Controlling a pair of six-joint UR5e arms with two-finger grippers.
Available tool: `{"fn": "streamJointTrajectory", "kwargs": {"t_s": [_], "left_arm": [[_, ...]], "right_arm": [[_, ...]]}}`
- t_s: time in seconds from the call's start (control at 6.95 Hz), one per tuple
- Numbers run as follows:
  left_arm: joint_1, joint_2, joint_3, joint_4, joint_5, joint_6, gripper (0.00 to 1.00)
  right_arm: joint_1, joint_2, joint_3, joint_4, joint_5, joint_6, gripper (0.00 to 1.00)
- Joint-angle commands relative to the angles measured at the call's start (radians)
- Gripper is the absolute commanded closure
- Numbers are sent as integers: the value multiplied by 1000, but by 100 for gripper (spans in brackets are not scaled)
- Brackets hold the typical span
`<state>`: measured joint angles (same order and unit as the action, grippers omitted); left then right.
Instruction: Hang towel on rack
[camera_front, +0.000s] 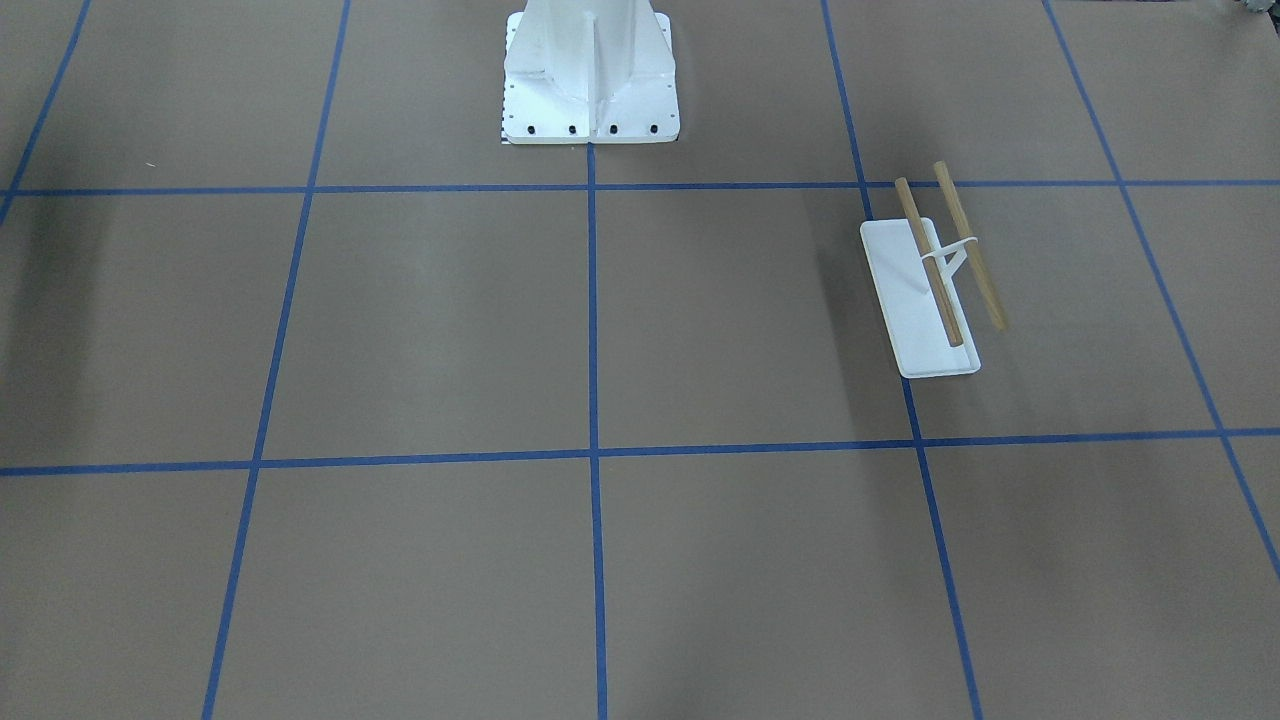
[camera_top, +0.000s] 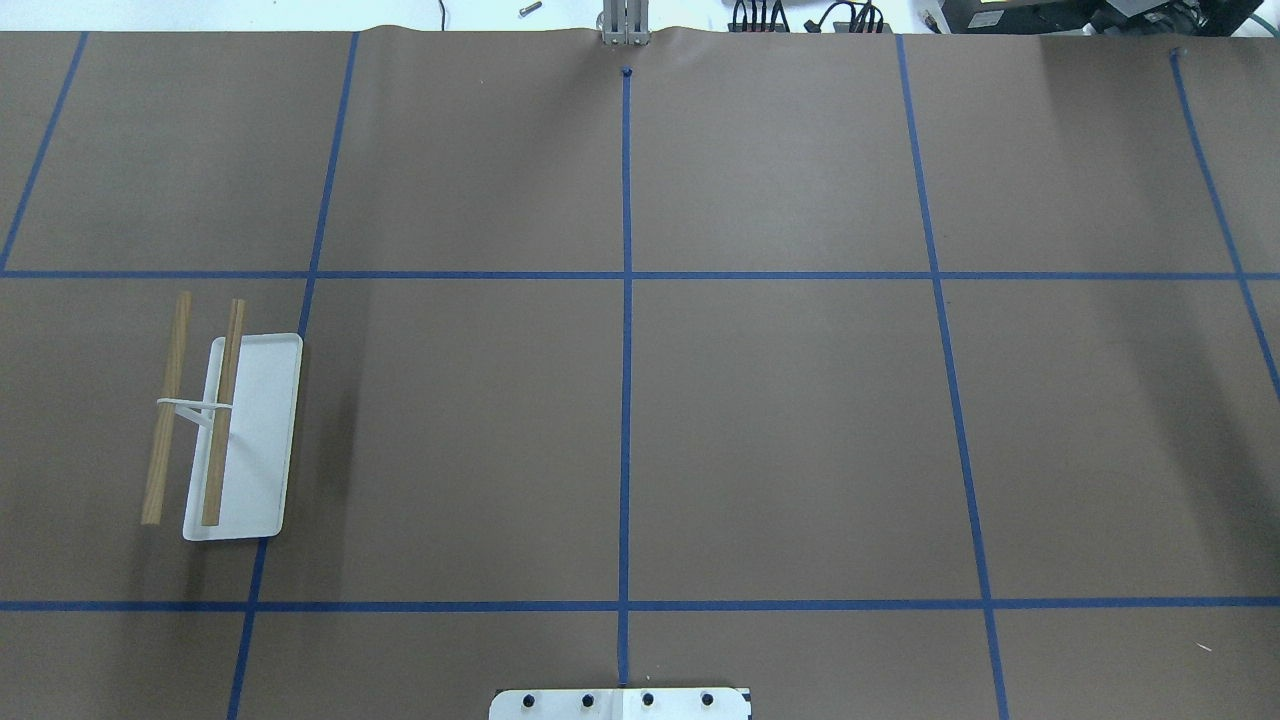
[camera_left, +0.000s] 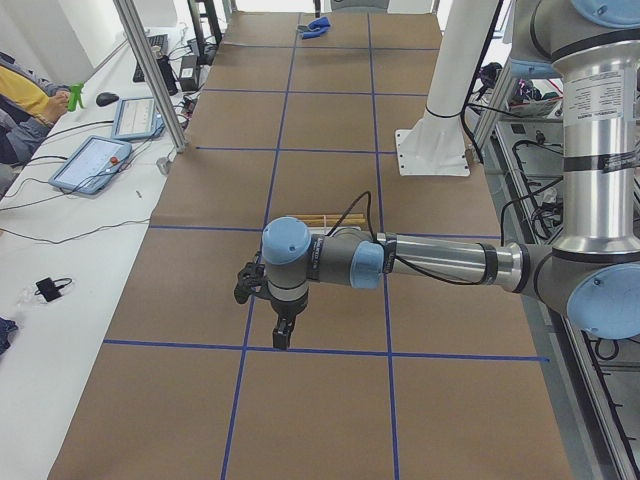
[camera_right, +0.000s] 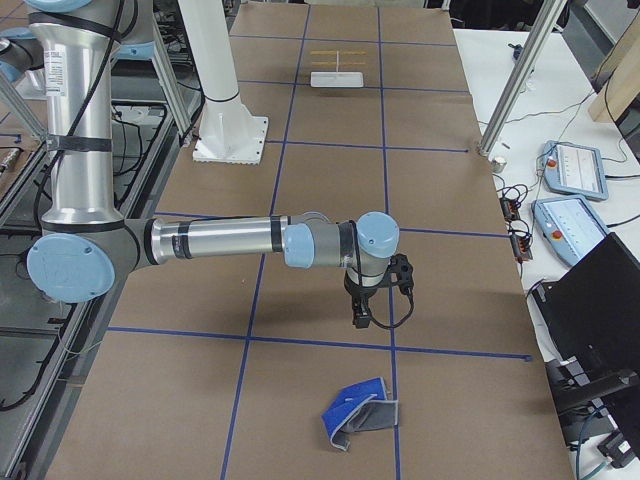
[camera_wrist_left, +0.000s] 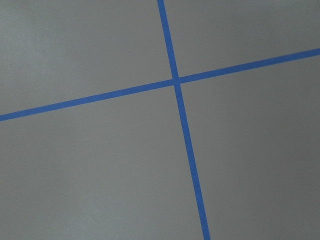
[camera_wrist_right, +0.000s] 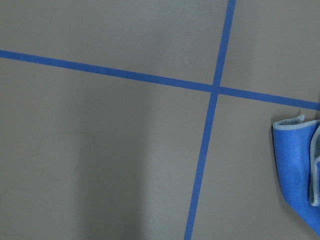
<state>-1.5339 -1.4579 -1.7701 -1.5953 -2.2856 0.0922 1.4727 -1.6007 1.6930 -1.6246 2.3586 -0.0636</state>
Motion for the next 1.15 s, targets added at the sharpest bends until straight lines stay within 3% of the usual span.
{"fn": "streamJointTrajectory", "kwargs": {"t_s": [0.0,0.58,1.01], "left_arm": [[0,11,1,-15,-3,3,2],[0,10,6,-14,-3,1,2],[1,10,9,-14,-3,3,2]], "right_arm": [[-2,5,-4,0,-1,-2,0],[-5,-7,5,55,5,11,0],[-14,-7,7,75,74,27,0]]}}
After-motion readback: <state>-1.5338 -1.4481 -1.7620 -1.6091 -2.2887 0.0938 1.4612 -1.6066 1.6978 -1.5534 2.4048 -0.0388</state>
